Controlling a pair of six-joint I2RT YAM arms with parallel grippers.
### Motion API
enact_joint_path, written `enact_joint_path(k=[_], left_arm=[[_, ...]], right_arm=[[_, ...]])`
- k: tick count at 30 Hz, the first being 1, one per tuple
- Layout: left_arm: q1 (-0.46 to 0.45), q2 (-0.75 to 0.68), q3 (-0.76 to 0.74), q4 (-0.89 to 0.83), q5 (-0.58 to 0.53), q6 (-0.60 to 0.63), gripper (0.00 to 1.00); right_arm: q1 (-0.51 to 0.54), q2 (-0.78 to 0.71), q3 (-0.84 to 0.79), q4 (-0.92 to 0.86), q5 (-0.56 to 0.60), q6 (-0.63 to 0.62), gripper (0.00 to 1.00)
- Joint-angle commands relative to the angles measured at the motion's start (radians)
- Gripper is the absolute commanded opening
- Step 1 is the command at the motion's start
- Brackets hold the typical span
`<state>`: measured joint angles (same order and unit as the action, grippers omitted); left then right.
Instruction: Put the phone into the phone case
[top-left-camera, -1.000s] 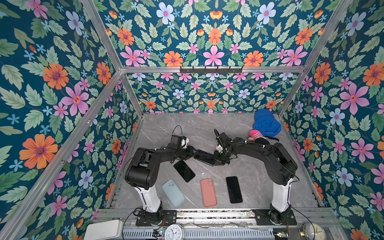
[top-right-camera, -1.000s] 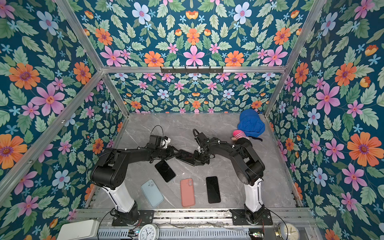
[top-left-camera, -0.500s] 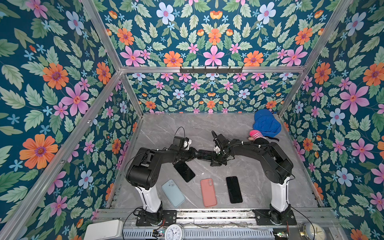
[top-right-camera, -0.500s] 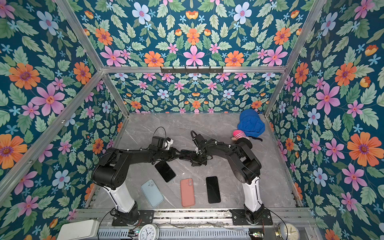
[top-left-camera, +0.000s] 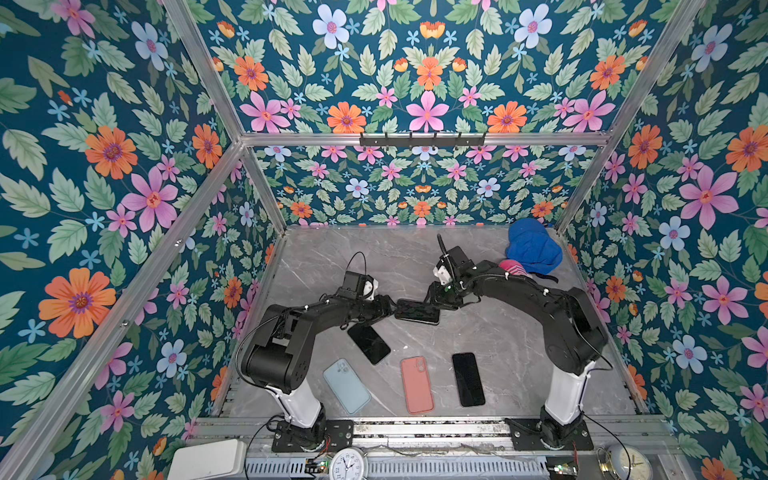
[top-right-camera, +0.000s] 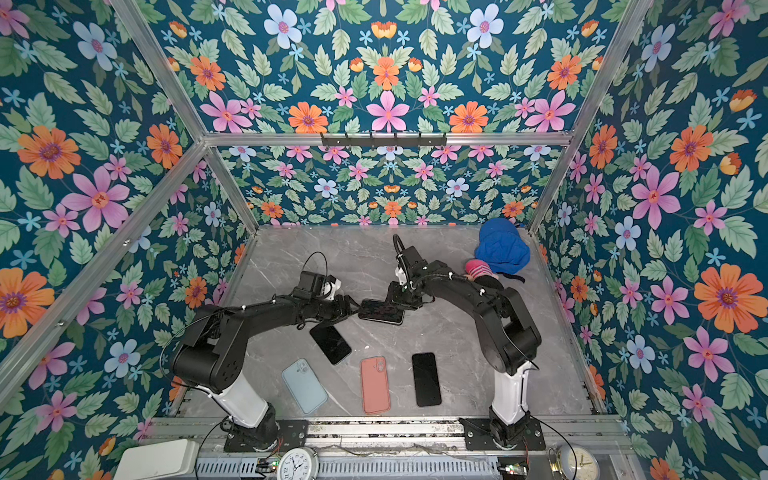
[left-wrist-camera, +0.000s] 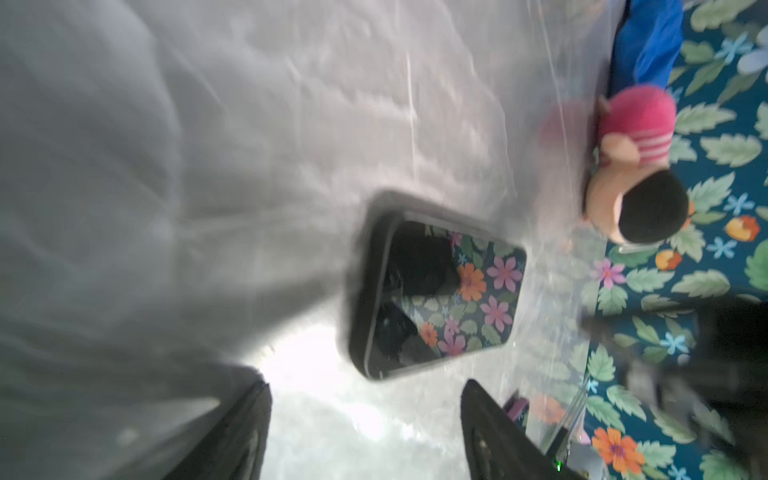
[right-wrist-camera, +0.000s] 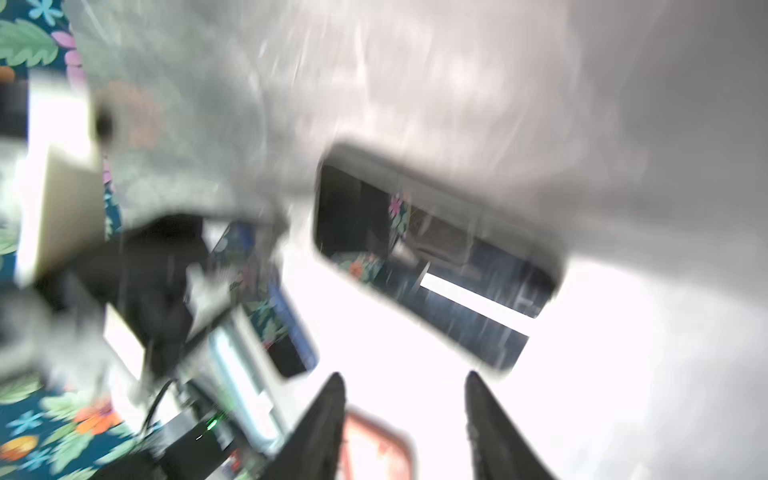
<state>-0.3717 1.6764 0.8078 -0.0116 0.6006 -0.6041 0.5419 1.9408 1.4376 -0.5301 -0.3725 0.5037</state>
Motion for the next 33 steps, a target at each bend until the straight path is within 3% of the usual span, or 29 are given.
enact_joint_path(k=[1,3,6,11,22,26,29,33], left_arm=[[-0.053,-0.030,-0.013,0.001,-0.006,-0.049,0.72],[-0.092,-0.022,-0.012,0.028,-0.006,-0.079,0.69],[-0.131,0.039,0.009,0.063,0.003,-0.100,0.64],[-0.142,0.127,0.063,0.093,0.014,-0.100,0.55],[-0.141,0.313,0.301,0.010,0.011,-0.031,0.32],[-0.141,0.278,0.268,-0.052,-0.007,-0.012,0.31],[-0.141,0.211,0.225,-0.117,-0.029,-0.008,0.29],[-0.156,0.164,0.211,-0.120,0.011,-0.055,0.30]], right_arm=[[-0.026,0.074,0.065,-0.028,0.012,-0.187,0.57],[-0.045,0.111,0.096,-0.030,0.005,-0.229,0.64],[-0.059,0.152,0.122,-0.042,-0.043,-0.261,0.65],[-0.057,0.131,0.032,-0.008,-0.132,-0.258,0.60],[-0.028,-0.010,-0.177,0.049,-0.168,-0.186,0.45],[-0.027,-0.038,-0.196,0.071,-0.142,-0.129,0.44],[-0.037,-0.046,-0.189,0.069,-0.089,-0.084,0.49],[-0.044,-0.023,-0.165,0.074,-0.072,-0.046,0.49]])
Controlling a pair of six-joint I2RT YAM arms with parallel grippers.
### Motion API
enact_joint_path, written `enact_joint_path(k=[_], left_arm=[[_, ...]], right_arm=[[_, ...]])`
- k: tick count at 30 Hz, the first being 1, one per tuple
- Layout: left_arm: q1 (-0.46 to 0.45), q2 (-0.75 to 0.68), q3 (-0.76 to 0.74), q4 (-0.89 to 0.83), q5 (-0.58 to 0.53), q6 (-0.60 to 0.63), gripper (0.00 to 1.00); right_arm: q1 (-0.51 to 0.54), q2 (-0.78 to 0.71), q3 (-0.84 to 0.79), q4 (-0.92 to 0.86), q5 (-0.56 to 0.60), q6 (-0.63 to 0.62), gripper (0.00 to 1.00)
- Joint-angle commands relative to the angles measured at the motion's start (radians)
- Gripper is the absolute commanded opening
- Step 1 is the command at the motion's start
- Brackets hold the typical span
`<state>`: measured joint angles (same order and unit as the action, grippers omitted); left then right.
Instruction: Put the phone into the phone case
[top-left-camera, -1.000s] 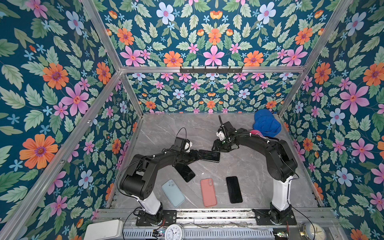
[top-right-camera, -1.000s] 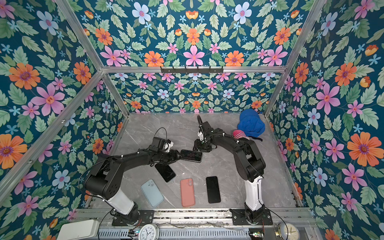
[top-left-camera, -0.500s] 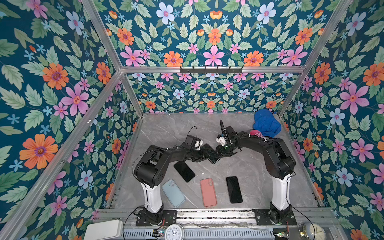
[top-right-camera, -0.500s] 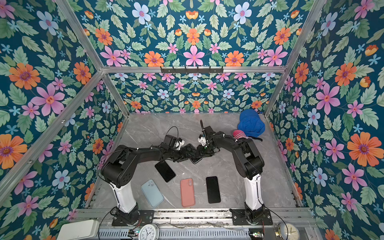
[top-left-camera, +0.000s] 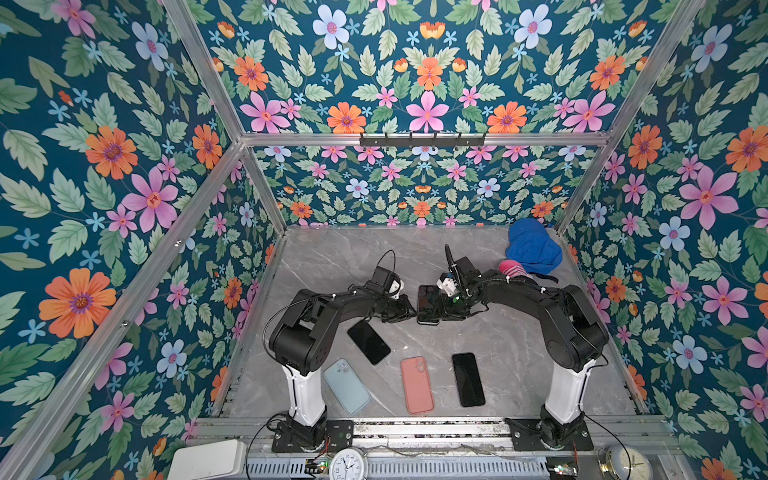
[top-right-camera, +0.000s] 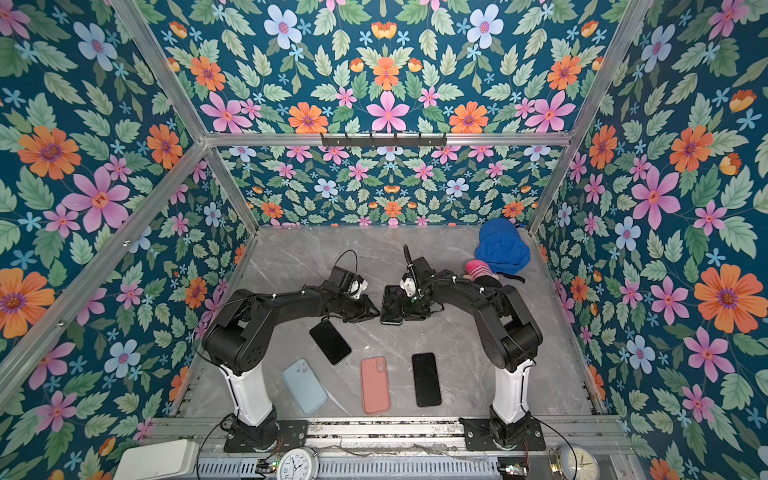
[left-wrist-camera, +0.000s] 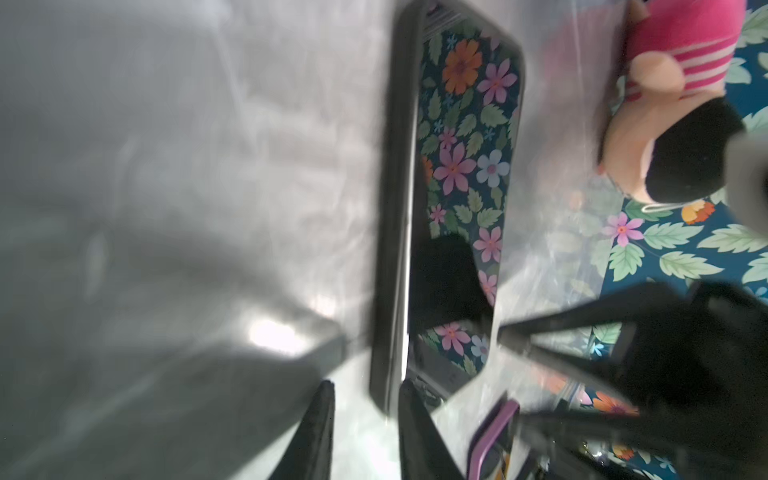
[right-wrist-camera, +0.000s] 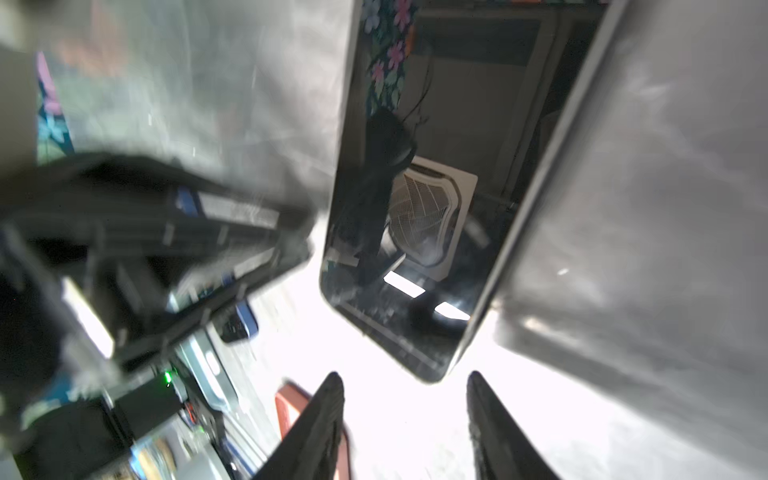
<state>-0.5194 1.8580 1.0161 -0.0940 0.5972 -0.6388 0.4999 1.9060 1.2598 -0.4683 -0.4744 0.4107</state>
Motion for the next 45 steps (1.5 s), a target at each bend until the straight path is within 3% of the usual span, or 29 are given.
enact_joint_path(k=[1,5,16,23,27,34,40,45], left_arm=[[-0.012,-0.015,0.012,-0.039,0.016,-0.023,0.31],[-0.021,0.018,0.039,-0.038,0.037,-0.039,0.31],[-0.036,0.073,0.056,-0.038,0.034,-0.047,0.03],[-0.044,0.084,0.039,-0.042,0.008,-0.044,0.01],[-0.044,0.072,0.035,-0.092,-0.045,-0.007,0.08],[-0.046,0.046,0.124,-0.262,-0.172,0.100,0.38],[-0.045,0.035,0.111,-0.210,-0.126,0.081,0.41],[-0.047,0.034,0.057,-0.078,-0.027,0.012,0.40]], right_arm=[[-0.003,0.019,0.018,0.015,0.028,0.051,0.49],[-0.007,0.047,0.032,0.020,0.011,0.058,0.50],[-0.008,0.073,0.009,0.068,-0.032,0.081,0.49],[0.010,0.076,-0.006,0.091,-0.027,0.098,0.47],[0.032,0.078,0.003,0.058,0.045,0.088,0.44],[0.031,0.032,0.032,-0.035,0.163,0.049,0.47],[0.034,-0.014,0.017,-0.048,0.162,0.071,0.47],[0.050,-0.009,0.013,-0.043,0.144,0.088,0.39]])
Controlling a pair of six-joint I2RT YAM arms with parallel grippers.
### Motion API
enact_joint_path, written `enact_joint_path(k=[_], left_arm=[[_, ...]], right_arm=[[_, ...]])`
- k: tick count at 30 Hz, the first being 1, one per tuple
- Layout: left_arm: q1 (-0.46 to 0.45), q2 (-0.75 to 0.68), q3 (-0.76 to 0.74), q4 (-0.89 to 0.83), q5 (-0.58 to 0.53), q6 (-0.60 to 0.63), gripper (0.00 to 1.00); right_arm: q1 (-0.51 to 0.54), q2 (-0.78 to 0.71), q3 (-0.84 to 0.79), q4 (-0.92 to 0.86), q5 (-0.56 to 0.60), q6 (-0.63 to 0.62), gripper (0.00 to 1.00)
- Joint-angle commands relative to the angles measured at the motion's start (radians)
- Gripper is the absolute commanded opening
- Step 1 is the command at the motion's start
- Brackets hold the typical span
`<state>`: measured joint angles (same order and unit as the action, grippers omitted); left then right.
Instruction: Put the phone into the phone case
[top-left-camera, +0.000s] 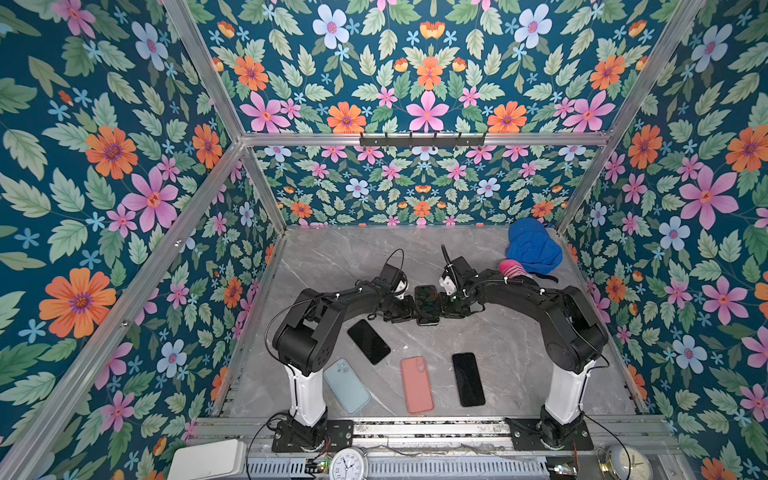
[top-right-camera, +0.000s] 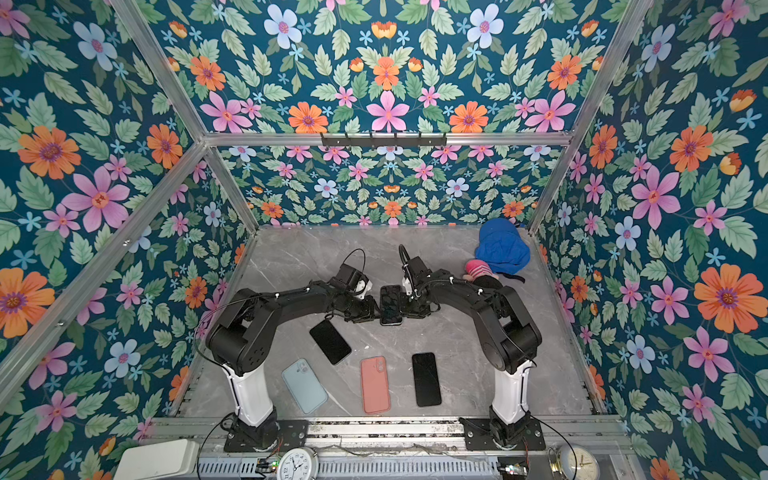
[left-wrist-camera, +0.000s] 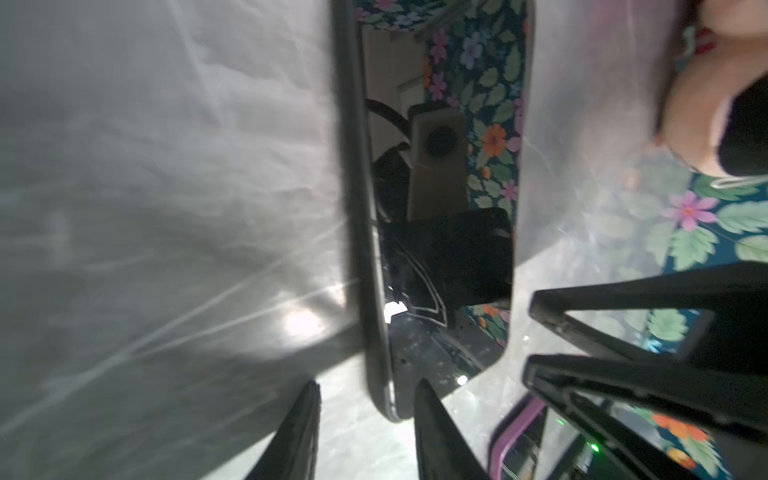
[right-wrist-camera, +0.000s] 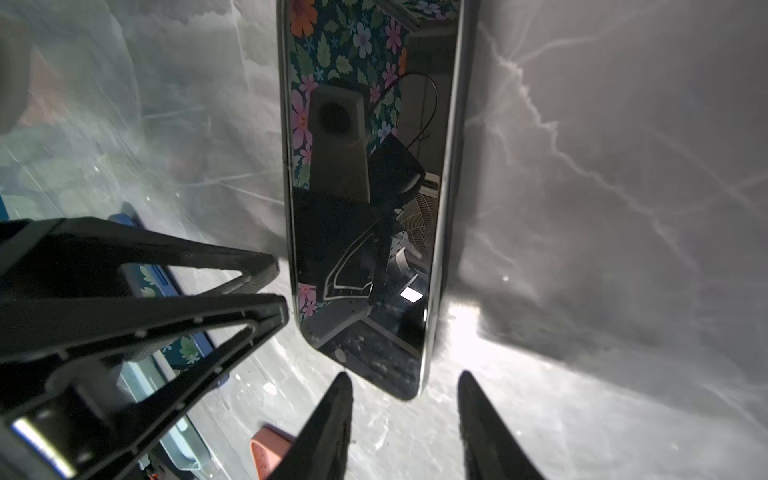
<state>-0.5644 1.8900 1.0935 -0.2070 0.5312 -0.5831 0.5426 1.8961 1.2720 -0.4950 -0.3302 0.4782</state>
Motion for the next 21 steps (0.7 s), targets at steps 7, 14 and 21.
enact_joint_path(k=[7,14,21], left_arm=[[-0.002,0.006,-0.061,0.123,0.089,-0.091,0.40],[0.000,0.009,-0.092,0.172,0.111,-0.112,0.38],[-0.007,0.012,-0.122,0.219,0.125,-0.139,0.32]], right_arm=[[0.018,0.014,0.001,-0.015,-0.013,0.029,0.28],[0.025,0.031,0.003,-0.001,-0.037,0.037,0.19],[0.030,0.039,0.001,0.026,-0.060,0.052,0.11]])
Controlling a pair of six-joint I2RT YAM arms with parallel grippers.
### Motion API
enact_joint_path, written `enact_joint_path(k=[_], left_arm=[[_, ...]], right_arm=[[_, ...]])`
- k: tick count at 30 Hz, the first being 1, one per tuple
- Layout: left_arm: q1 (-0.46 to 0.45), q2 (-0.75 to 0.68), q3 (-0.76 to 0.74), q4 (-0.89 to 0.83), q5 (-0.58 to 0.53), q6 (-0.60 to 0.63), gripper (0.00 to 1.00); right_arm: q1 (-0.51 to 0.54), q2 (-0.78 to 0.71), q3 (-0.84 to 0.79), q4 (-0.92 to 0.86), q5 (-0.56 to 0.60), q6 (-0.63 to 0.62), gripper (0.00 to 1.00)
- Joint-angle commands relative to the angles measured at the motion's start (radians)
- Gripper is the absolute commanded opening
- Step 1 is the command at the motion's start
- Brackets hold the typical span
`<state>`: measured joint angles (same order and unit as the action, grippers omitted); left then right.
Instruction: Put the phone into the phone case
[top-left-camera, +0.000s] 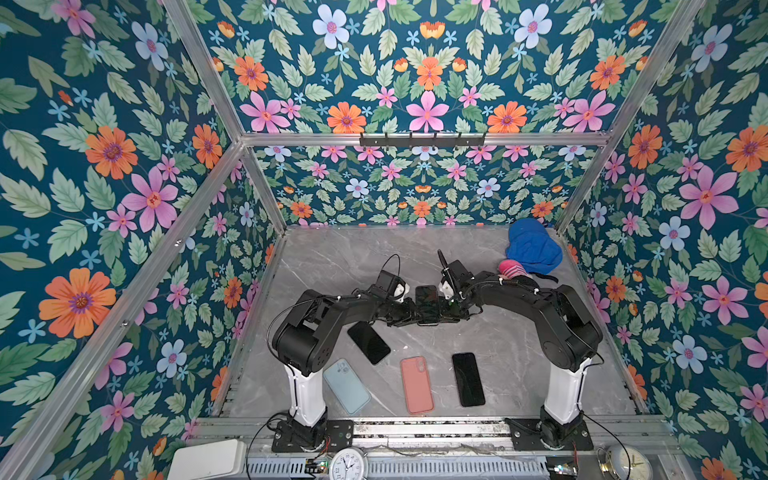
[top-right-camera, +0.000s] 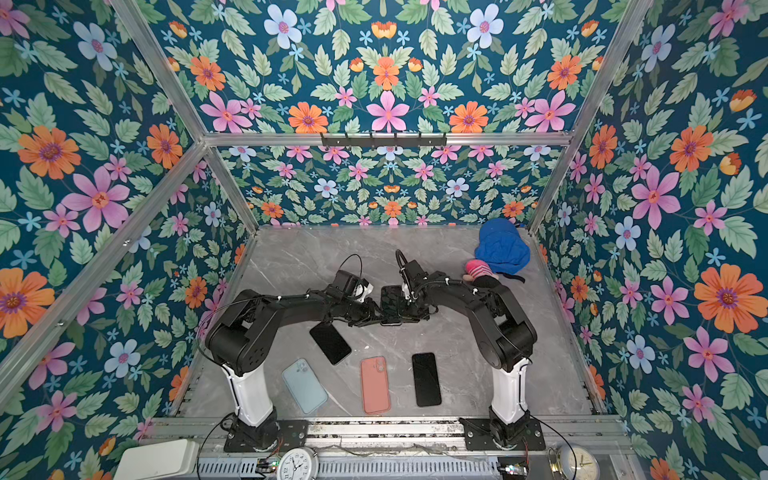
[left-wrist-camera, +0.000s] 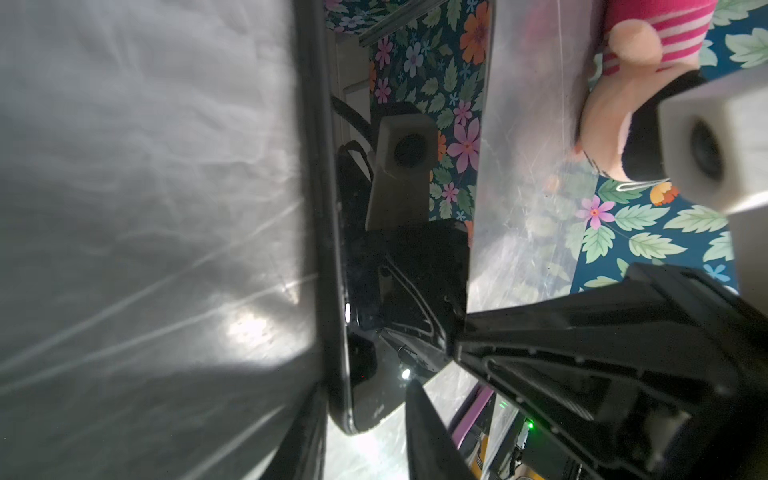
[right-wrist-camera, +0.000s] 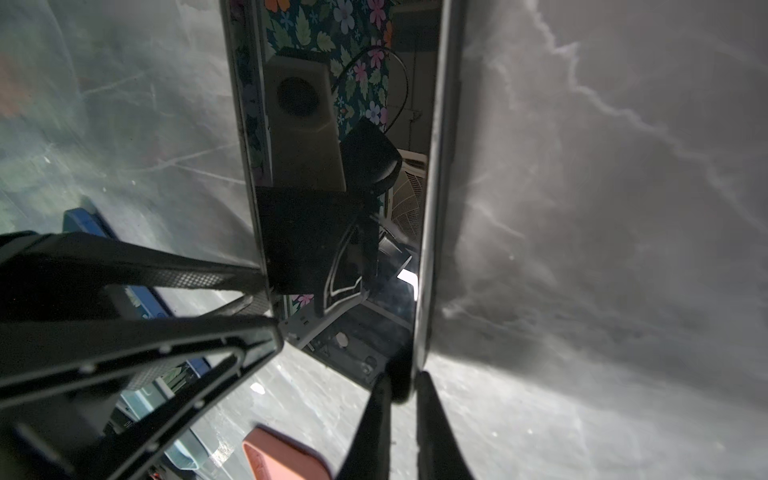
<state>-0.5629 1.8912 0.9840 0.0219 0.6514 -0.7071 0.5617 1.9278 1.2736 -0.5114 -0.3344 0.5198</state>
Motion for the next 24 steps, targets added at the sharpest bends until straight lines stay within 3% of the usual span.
enact_joint_path(k=[1,11,17,24], left_arm=[[-0.011,0.012,-0.017,0.000,0.009,-0.019,0.32],[-0.023,0.011,-0.047,0.066,0.035,-0.058,0.32],[-0.026,0.006,-0.059,0.098,0.050,-0.073,0.44],[-0.031,0.009,-0.073,0.123,0.058,-0.091,0.41]], right_arm=[[0.013,0.013,0.001,0.046,-0.062,0.013,0.10],[0.023,0.060,-0.023,0.095,-0.078,0.042,0.08],[0.023,0.074,-0.032,0.113,-0.083,0.052,0.08],[0.023,0.096,-0.035,0.140,-0.096,0.067,0.08]])
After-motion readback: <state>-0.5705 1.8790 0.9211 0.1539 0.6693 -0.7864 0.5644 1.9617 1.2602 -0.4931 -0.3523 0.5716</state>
